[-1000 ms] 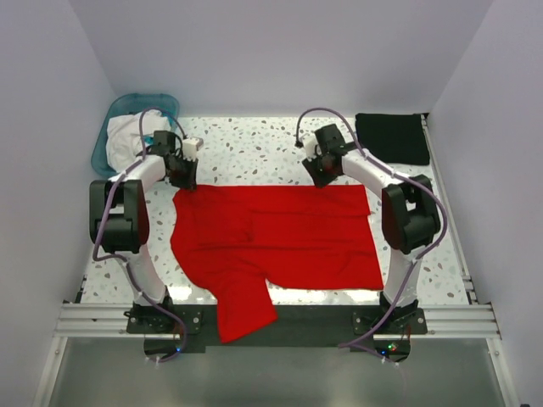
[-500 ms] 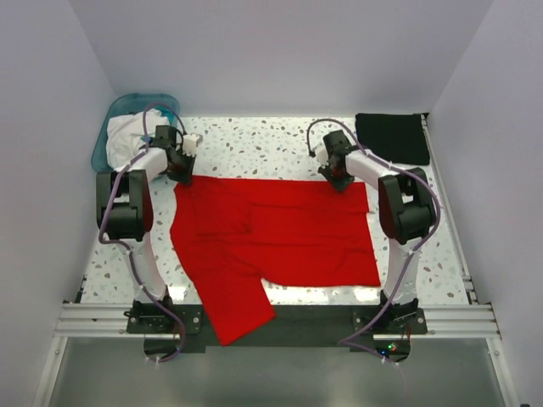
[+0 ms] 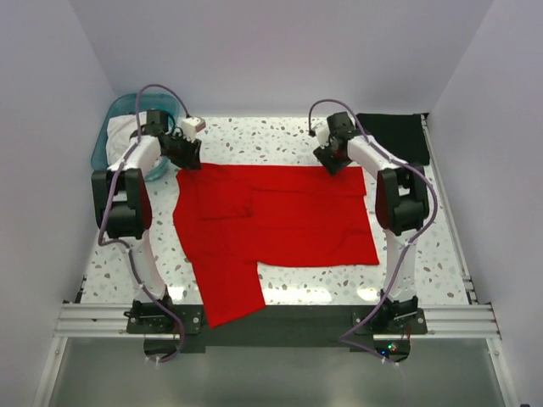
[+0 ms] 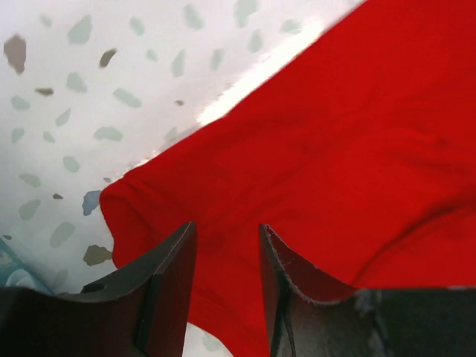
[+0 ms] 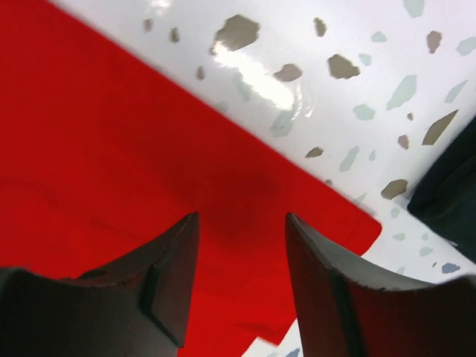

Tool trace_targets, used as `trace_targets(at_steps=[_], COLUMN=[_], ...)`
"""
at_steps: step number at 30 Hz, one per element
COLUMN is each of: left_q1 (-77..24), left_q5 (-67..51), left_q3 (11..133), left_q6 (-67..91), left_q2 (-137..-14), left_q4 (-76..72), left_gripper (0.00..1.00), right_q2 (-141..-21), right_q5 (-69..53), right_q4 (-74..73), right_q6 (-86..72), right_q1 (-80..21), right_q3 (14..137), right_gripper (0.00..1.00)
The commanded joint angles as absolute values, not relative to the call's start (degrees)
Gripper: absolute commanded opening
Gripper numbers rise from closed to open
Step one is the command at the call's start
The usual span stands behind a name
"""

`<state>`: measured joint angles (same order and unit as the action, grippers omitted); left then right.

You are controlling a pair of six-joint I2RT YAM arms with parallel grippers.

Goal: Fold and stack the t-shirts
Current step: Fold the tshirt

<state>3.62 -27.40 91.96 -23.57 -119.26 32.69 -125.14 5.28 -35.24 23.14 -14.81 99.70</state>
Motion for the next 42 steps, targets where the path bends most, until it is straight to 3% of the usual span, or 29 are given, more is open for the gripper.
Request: trace_targets(at_steps=[1, 6, 13, 24, 34, 42], left_q1=[3.7, 3.7, 3.4, 3.2, 3.1, 2.9], left_q5=[-40.9, -43.4, -42.9, -38.8, -38.2, -38.1], left_q3=[91.6, 86.8, 80.4, 77.9, 77.2, 76.8], left_q6=[-36.0, -46.2, -45.6, -41.0, -40.7, -40.9], left_q2=[-110.1, -109.1, -109.0, -111.4, -113.4, -113.9], left_q4=[41.7, 54.8, 54.9, 49.4, 48.6, 48.2], left_gripper=[0.44, 0.46, 0.44, 0.42, 0.4, 0.32], right_q2=[-116.0, -114.0, -120.1, -133.7, -135.4, -134.0], right_q5=[-5.2, -22.1, -30.2, -29.6, -27.7, -27.3], right_q4=[-40.4, -45.0, -42.6, -39.3, -39.1, -39.9], right_q6=[21.5, 17.2, 9.0, 5.4, 5.9, 7.1], right_q1=[-14.9, -19.1, -30.9, -40.5, -41.0, -41.1], right_q3=[101.9, 105.4, 109.6, 119.2, 119.0, 116.9], right_gripper=[0.54, 0.55, 0.49, 0.48, 0.47, 0.41])
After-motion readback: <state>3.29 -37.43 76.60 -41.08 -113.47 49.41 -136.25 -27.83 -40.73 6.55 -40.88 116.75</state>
